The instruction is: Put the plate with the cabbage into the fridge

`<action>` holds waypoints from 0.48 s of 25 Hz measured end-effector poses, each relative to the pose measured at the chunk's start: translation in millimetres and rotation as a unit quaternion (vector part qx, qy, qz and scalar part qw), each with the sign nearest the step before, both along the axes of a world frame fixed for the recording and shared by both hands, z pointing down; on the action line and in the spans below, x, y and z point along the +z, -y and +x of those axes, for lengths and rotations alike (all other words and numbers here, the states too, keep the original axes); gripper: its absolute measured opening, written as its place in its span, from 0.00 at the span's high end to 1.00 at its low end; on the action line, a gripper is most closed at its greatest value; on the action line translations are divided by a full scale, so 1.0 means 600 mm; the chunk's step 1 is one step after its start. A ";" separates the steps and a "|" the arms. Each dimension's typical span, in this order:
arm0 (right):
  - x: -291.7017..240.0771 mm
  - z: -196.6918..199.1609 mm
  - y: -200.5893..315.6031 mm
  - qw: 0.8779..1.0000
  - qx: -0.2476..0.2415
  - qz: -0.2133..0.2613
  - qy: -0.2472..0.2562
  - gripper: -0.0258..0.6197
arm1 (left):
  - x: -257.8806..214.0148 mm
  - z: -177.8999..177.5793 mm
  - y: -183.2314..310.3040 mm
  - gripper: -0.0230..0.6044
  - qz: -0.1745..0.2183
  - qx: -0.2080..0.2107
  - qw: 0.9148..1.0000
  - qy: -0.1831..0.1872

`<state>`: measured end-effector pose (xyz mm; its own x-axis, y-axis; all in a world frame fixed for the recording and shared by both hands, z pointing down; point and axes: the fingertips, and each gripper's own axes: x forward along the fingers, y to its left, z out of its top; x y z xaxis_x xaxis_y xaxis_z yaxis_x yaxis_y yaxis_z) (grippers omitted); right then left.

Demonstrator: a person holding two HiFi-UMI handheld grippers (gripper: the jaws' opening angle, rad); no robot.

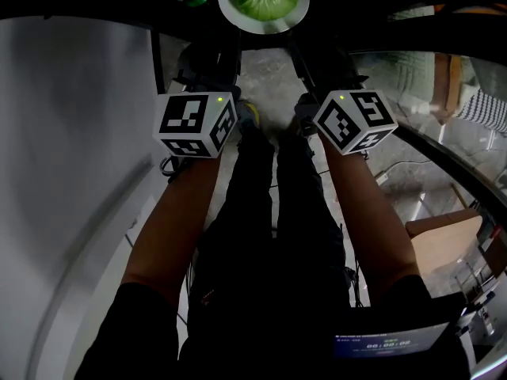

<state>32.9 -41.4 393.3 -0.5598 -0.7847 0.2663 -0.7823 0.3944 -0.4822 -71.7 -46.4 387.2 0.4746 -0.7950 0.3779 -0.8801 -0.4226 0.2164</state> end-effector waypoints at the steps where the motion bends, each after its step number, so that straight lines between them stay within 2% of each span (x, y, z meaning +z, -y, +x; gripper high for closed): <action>1: 0.001 -0.003 -0.001 1.000 -0.004 0.008 -0.017 0.83 | 0.001 0.003 -0.001 0.92 0.009 0.007 1.000 0.013; 4: 0.003 -0.005 0.002 0.997 -0.010 0.032 -0.070 0.83 | 0.005 0.011 0.000 0.92 0.024 0.021 0.999 0.044; 7: 0.008 -0.008 0.005 0.992 -0.016 0.049 -0.113 0.83 | 0.017 0.016 0.004 0.92 0.017 0.025 0.998 0.056; 12: 0.026 -0.017 0.008 0.989 -0.024 0.057 -0.135 0.83 | 0.037 0.021 0.004 0.92 0.014 0.026 0.998 0.062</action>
